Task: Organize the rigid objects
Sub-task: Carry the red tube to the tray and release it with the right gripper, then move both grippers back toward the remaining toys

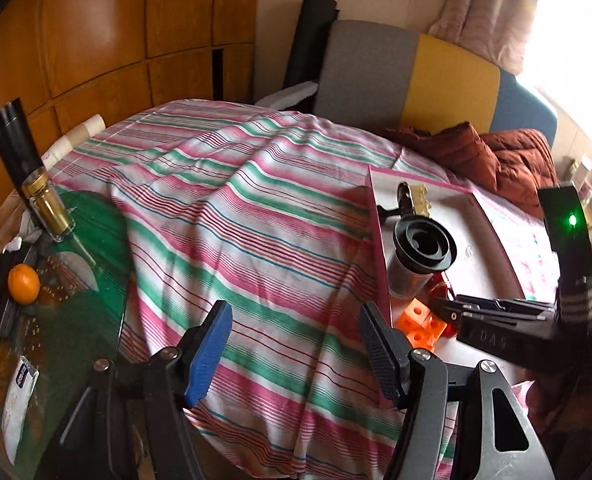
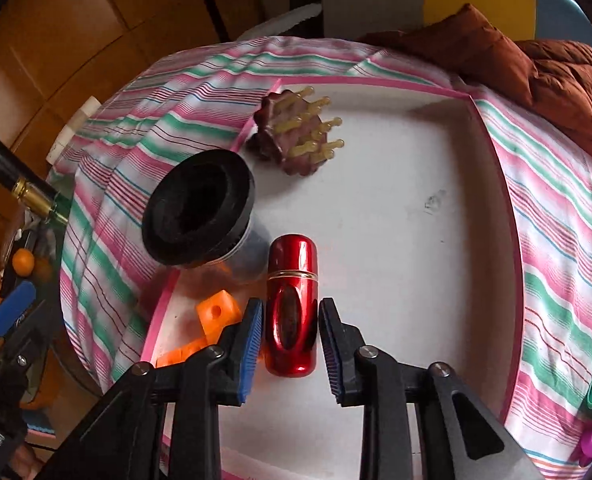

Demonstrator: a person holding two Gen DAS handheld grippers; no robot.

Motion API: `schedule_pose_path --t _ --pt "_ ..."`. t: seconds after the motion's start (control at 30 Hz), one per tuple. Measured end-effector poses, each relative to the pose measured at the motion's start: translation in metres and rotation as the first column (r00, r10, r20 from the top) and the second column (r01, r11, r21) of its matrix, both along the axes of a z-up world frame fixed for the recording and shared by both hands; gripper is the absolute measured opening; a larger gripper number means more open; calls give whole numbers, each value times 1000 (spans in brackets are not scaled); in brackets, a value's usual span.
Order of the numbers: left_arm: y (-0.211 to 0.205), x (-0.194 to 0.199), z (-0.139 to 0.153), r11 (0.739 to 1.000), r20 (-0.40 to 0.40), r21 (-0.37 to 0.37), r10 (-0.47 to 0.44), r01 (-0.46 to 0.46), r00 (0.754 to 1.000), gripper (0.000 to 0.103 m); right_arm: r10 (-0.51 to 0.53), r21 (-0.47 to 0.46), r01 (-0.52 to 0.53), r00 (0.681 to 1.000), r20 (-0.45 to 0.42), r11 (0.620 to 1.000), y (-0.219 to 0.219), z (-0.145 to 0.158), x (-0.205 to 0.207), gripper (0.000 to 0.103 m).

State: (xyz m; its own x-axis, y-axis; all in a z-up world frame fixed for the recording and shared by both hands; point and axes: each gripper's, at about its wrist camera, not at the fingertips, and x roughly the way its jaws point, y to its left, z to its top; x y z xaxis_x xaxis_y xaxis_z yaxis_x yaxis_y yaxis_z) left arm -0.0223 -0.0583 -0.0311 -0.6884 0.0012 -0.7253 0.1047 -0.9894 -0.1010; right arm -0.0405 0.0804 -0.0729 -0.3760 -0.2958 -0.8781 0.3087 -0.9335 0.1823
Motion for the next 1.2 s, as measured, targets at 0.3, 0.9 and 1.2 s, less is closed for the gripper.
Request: schedule_pose_path --t 0.3,0.9,1.2 --pt "-1 5 9 1000 -23 5 3 -3 1000 70 -43 71 55 986 -164 996 11 32 21 44" --pt "42 16 20 992 -31 -38 -123 122 992 71 -135 199 223 916 -377 954 65 71 52 45" --pt "93 21 24 954 -23 -75 -292 289 956 72 -292 137 356 891 -349 924 150 74 58 52"
